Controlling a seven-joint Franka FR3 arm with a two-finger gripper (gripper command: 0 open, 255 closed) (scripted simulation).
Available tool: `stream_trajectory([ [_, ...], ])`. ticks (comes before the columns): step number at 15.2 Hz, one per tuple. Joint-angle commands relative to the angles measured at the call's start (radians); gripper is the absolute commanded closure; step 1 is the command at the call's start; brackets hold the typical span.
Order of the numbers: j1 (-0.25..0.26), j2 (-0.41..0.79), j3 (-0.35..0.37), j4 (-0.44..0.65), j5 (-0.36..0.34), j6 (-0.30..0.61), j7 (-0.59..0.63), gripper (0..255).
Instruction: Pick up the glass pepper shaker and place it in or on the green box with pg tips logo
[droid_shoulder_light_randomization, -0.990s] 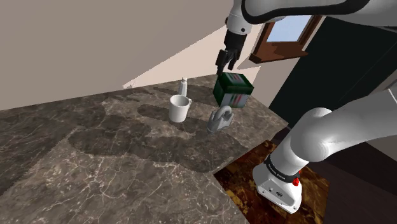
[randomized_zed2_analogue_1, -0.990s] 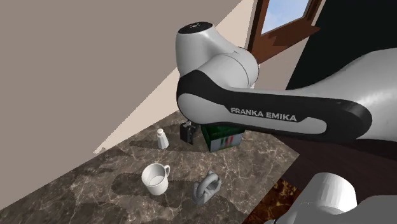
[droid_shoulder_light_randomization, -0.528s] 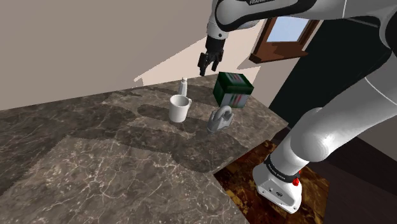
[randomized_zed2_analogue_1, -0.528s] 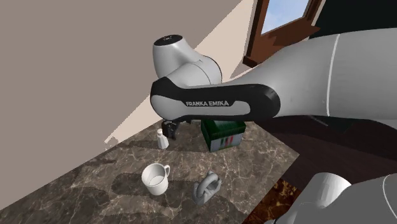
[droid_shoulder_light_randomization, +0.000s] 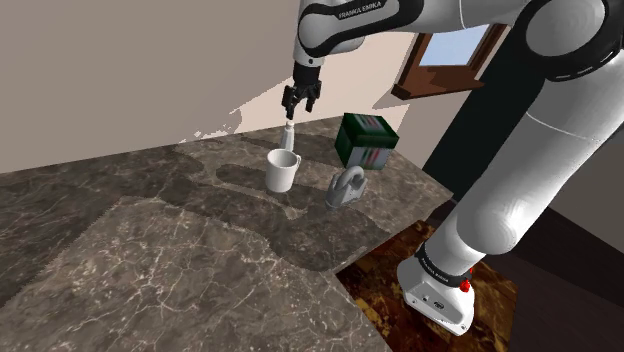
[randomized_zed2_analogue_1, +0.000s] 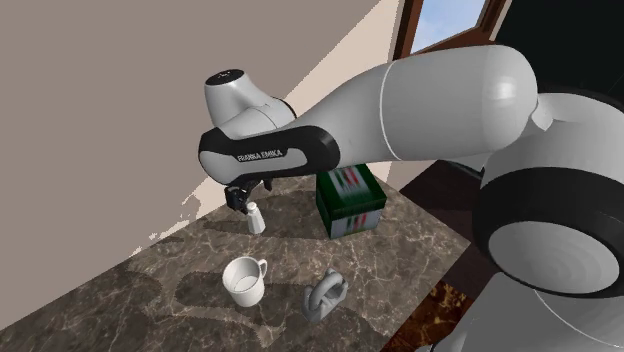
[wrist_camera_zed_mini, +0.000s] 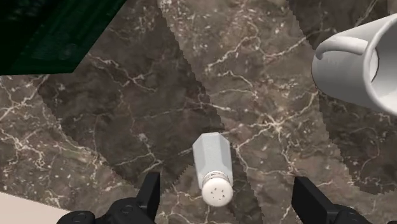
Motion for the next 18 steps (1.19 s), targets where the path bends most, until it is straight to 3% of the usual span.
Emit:
stream_trajectory([
  [1,0.001,0.086,0.0,0.084,-0.002,0.003,0.002,0],
  [9,0.0,0.126,-0.001,0.031,-0.005,0.096,0.004,0],
  [17,0.0,0.126,-0.001,0.031,-0.005,0.096,0.004,0],
  [18,0.0,0.126,-0.001,0.031,-0.005,0.096,0.004,255],
])
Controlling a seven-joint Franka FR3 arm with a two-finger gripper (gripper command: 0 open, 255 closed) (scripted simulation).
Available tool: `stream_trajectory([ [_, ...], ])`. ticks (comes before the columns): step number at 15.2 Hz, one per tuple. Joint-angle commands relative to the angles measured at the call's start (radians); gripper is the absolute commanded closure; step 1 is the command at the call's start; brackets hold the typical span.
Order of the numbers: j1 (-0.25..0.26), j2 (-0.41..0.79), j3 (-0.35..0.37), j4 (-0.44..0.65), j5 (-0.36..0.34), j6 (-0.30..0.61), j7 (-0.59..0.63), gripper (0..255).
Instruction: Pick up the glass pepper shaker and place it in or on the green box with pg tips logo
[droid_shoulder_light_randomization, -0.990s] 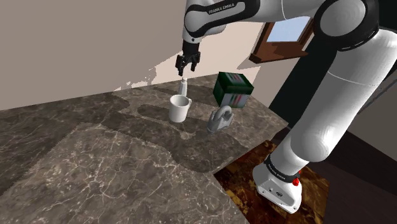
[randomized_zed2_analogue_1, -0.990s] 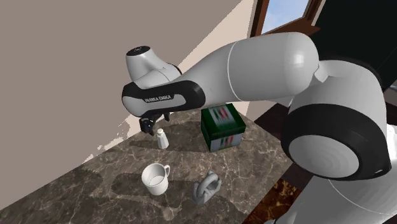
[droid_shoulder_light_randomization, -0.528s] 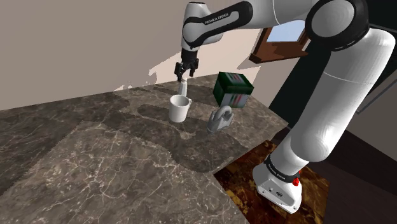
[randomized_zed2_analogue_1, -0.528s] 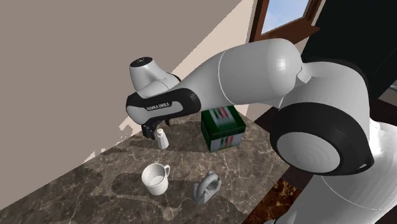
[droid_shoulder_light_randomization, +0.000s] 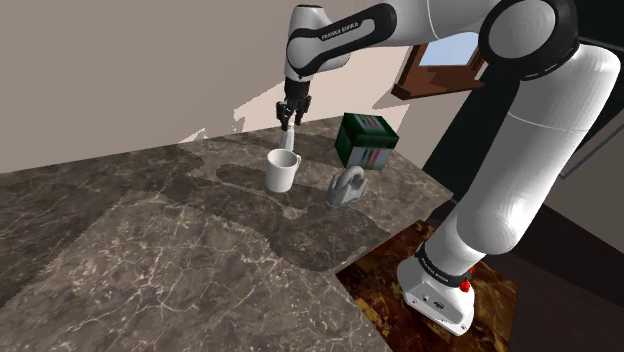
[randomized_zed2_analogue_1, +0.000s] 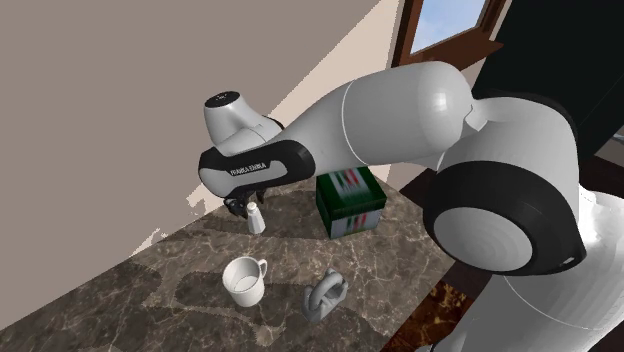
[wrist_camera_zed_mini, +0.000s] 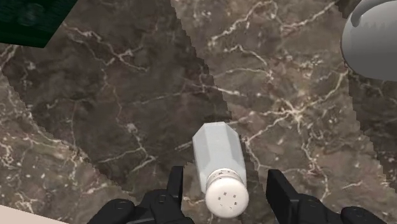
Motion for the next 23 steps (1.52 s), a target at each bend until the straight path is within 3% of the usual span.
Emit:
stream_trajectory([
  [1,0.0,0.0,0.0,0.0,0.0,0.0,0.0,255],
  [9,0.0,0.0,0.0,0.0,0.0,0.0,0.0,255],
  [23,0.0,-0.064,0.001,0.109,0.004,-0.173,-0.005,255],
])
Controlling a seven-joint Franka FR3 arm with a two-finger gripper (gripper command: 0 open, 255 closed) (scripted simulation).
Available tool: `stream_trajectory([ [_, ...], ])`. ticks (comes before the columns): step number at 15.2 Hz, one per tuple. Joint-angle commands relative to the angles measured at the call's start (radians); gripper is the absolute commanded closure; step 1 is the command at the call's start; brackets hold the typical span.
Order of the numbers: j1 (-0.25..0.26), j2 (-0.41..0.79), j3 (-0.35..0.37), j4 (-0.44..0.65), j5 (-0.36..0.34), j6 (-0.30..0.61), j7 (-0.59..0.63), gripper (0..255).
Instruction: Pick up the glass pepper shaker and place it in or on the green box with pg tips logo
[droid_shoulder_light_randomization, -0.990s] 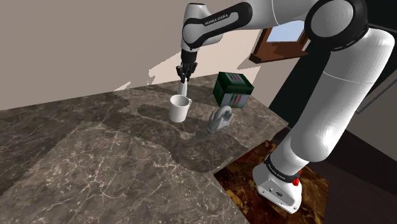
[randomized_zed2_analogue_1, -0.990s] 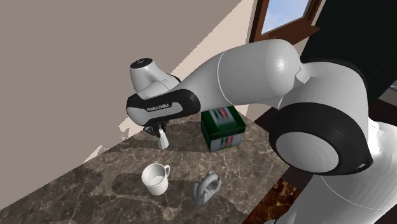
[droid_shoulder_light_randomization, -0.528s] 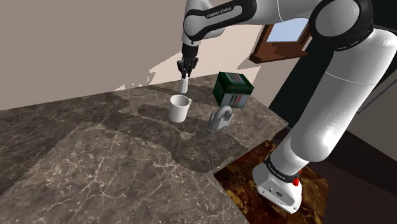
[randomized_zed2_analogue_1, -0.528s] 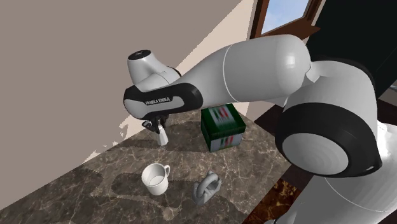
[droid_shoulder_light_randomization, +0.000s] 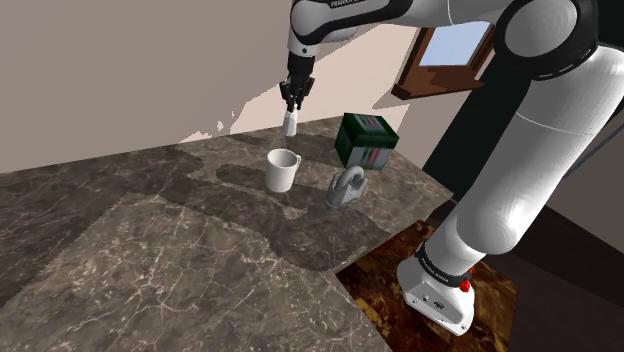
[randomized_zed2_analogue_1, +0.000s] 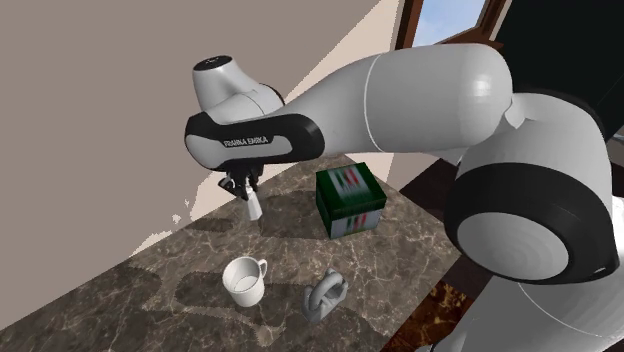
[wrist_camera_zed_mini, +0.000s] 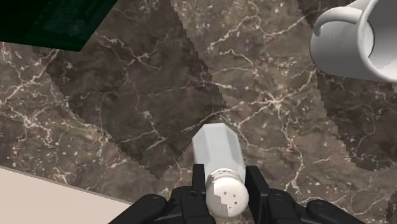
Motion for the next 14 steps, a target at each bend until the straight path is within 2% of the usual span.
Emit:
stream_trajectory([
  [1,0.001,-0.01,0.001,0.015,0.001,-0.025,0.001,255],
  [14,0.001,-0.032,0.001,0.162,0.002,-0.194,-0.002,255],
])
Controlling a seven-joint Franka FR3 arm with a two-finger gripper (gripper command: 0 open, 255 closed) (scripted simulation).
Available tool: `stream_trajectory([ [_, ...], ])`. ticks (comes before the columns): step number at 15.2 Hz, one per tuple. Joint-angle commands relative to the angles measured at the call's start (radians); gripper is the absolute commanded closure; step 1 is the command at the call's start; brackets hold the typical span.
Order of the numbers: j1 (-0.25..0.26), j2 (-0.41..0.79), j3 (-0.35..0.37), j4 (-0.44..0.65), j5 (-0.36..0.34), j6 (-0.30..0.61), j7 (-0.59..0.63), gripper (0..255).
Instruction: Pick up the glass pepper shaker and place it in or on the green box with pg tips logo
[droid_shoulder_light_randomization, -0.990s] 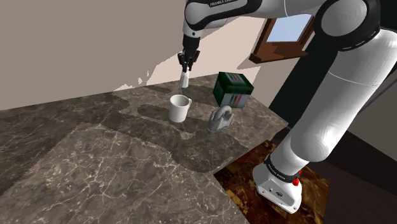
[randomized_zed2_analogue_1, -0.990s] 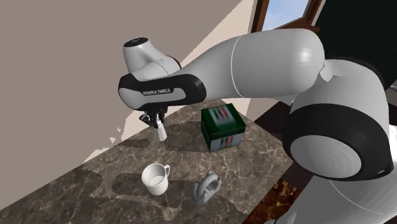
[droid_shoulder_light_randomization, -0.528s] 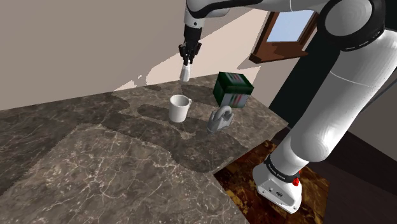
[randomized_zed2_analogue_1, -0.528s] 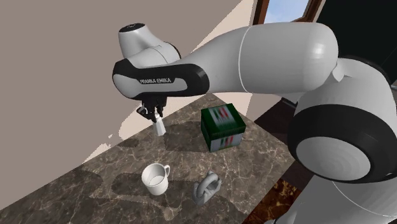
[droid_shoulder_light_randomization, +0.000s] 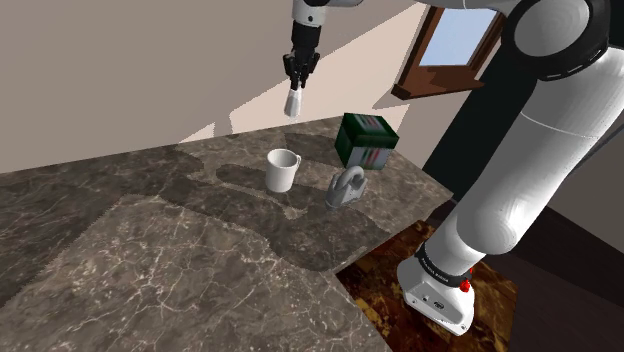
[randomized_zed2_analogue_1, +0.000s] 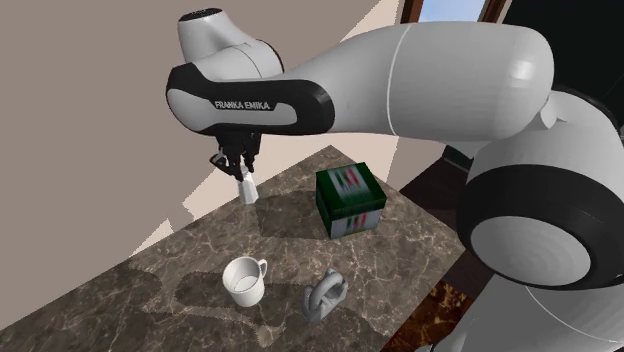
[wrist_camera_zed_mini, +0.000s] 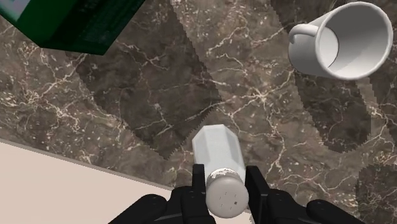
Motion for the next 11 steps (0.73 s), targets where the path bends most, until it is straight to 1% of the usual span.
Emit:
stream_trajectory([
  [1,0.001,-0.001,0.001,0.027,0.0,-0.028,0.001,255],
  [11,0.002,0.011,0.001,0.177,0.0,-0.166,-0.001,255],
])
